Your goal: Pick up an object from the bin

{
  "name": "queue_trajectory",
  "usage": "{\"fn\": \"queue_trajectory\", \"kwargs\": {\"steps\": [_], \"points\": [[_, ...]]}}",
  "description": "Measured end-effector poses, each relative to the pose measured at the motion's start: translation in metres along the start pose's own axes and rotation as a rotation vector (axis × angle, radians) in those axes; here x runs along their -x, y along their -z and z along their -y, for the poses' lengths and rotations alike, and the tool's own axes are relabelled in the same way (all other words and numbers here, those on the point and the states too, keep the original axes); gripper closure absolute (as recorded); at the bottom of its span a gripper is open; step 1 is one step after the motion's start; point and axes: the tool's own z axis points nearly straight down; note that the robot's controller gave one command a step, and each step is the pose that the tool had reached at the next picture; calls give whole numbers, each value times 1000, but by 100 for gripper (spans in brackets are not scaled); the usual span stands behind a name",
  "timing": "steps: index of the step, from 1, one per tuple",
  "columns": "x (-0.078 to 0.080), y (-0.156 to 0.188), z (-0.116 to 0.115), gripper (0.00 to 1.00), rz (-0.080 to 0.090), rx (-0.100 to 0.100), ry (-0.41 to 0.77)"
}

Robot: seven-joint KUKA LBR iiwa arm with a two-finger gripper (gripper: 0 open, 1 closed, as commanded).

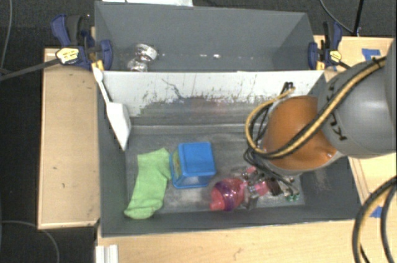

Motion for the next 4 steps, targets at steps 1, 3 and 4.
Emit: {"fn": "queue_trajectory", "kwargs": {"steps": [1, 3, 4], "points": [[0, 2, 0, 100, 0, 0, 0], [-1, 14, 0, 100, -4, 1, 0], [0, 48, 0, 100, 0, 0, -3]]}}
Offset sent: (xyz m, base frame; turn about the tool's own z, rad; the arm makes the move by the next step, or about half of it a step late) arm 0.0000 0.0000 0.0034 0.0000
